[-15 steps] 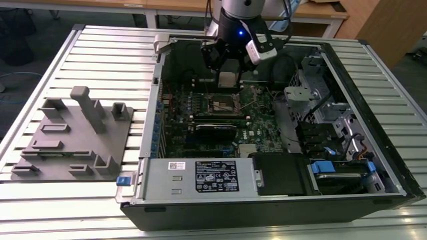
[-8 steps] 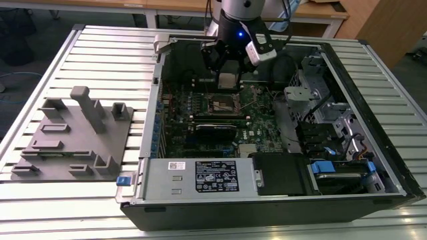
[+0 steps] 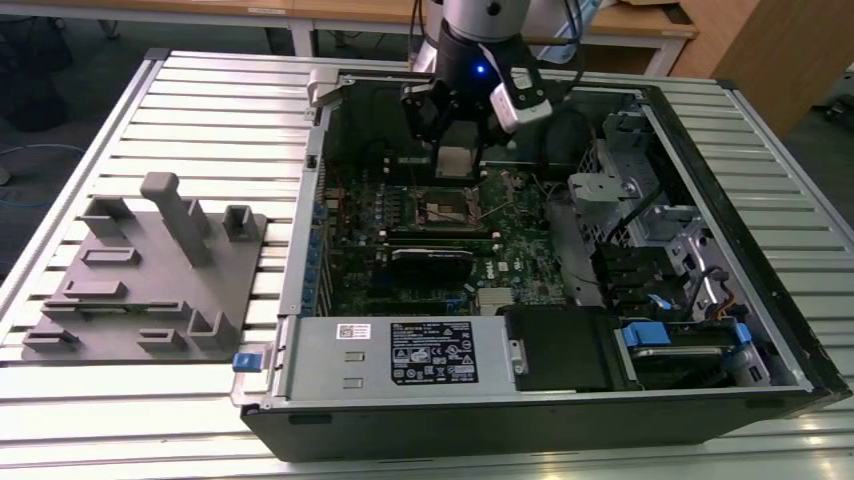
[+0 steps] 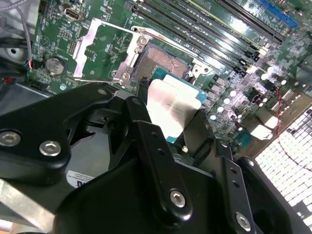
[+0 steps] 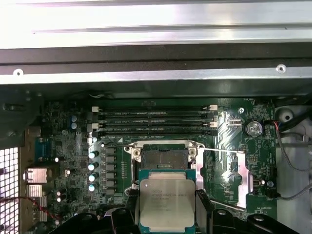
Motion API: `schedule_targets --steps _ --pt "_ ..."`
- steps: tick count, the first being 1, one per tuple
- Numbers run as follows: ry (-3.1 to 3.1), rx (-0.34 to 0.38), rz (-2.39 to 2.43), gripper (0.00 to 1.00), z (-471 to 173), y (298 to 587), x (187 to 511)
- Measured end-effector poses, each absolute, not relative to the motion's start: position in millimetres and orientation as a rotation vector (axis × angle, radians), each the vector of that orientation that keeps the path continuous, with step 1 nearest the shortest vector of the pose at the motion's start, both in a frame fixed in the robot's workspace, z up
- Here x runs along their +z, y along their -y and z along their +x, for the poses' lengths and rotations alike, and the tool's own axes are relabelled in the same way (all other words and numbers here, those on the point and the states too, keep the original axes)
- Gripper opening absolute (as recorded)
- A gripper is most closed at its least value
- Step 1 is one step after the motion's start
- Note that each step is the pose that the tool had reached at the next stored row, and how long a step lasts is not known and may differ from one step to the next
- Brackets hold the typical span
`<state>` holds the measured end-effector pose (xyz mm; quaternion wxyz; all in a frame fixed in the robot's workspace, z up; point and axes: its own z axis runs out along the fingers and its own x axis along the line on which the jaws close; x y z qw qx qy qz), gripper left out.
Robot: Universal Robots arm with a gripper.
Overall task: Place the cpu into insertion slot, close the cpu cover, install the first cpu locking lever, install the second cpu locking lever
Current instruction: 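Place the cpu into insertion slot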
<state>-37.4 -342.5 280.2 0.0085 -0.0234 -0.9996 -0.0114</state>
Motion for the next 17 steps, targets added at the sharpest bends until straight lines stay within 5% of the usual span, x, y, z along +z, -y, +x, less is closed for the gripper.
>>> schedule_targets --steps 17 --pt "3.118 -0.036 -0.219 0.54 -37.4 342.5 278.2"
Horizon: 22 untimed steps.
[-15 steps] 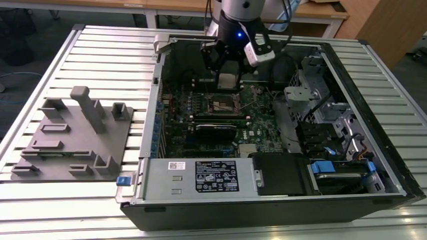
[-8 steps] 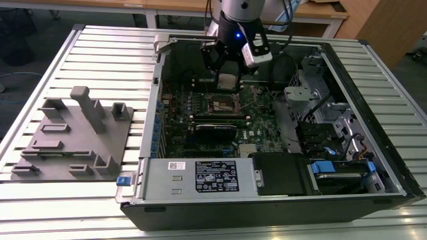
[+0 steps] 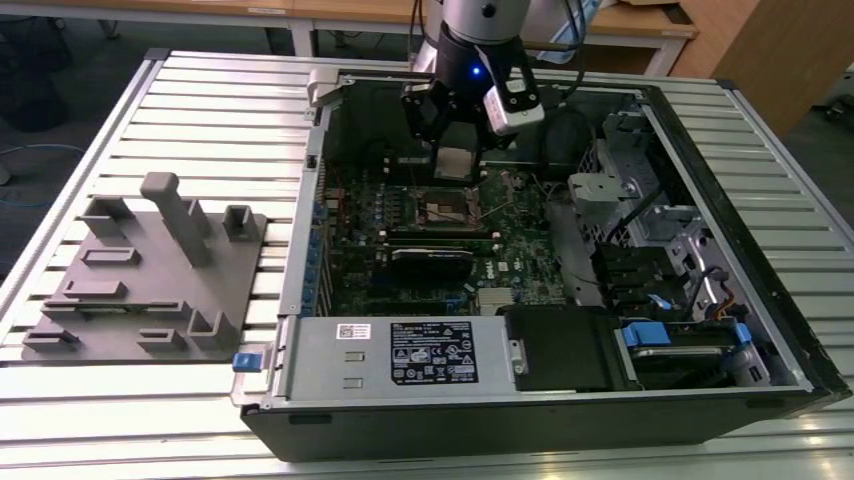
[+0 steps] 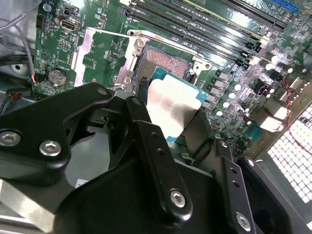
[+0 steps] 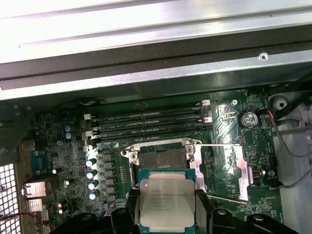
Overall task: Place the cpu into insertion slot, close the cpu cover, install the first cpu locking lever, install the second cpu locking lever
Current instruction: 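Place the cpu into insertion slot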
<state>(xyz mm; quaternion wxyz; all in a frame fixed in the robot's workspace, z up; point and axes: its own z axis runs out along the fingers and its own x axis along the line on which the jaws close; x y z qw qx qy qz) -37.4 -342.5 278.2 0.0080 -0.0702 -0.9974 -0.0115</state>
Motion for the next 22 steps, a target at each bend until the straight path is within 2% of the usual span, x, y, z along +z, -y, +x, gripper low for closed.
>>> schedule_targets --steps 22 --pt "3.114 -0.036 -0.274 0.54 -37.4 342.5 277.4"
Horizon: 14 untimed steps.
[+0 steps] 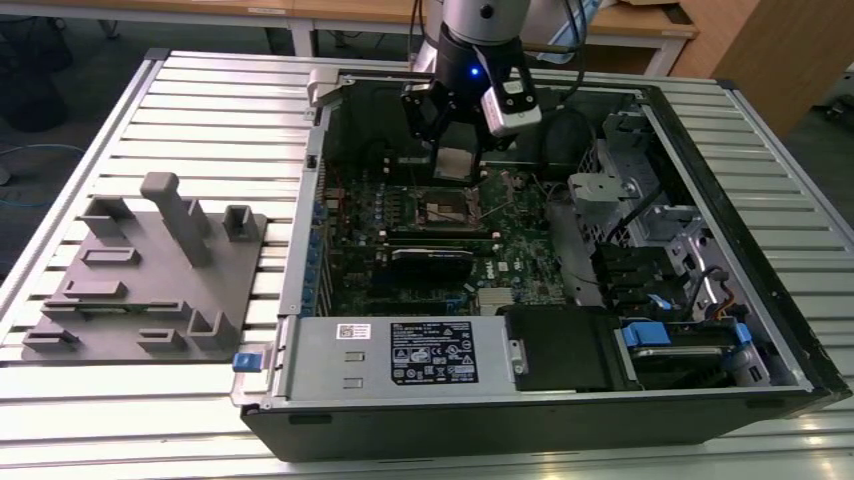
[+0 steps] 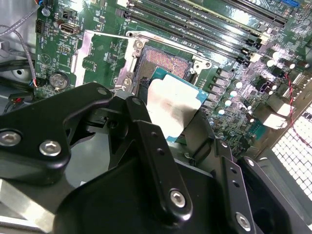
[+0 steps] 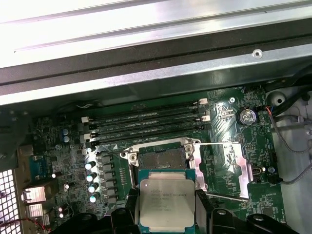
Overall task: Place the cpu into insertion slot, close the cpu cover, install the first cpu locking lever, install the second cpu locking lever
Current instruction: 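Place the cpu into insertion slot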
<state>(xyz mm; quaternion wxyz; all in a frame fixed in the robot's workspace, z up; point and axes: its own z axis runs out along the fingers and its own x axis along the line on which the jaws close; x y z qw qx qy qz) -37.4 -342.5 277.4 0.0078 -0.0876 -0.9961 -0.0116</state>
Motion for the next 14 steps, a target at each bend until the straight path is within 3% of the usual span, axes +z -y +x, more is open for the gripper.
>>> schedule_targets --steps 14 --pt "3.087 -0.038 -0.503 0.54 -37.4 342.5 273.3"
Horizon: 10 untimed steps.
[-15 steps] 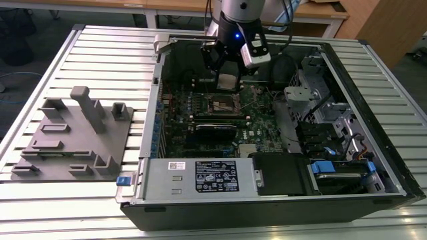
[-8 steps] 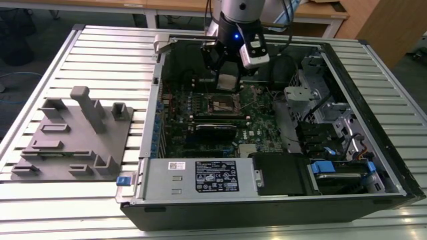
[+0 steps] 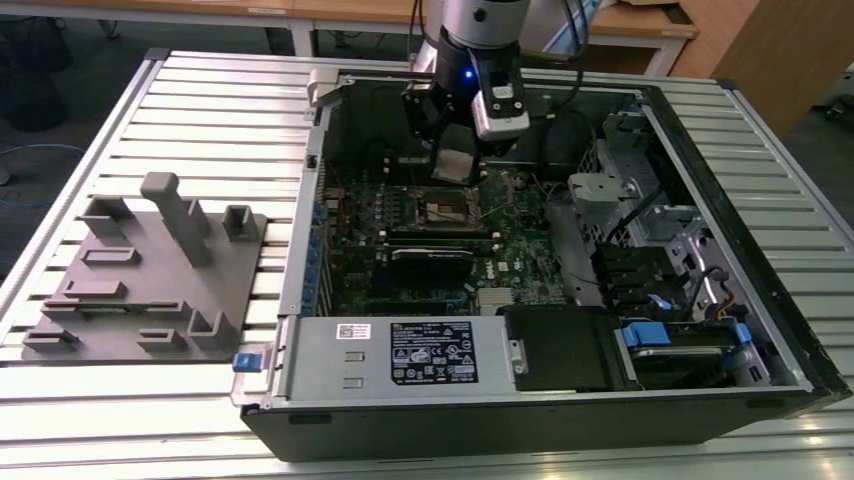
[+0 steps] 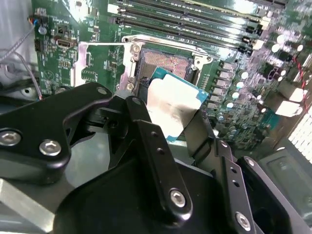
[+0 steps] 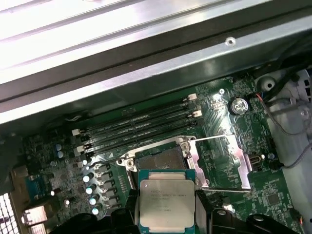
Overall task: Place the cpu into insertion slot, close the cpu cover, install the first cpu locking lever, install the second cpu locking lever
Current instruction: 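Place the cpu into insertion slot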
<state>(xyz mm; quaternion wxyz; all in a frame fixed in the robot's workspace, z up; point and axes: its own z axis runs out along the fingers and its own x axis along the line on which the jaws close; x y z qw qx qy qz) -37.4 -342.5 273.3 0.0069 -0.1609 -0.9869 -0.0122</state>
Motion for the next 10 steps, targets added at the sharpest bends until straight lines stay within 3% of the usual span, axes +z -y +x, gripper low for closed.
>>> schedule_targets --steps 10 --pt "3.055 -0.039 -0.678 0.54 -37.4 342.5 272.2"
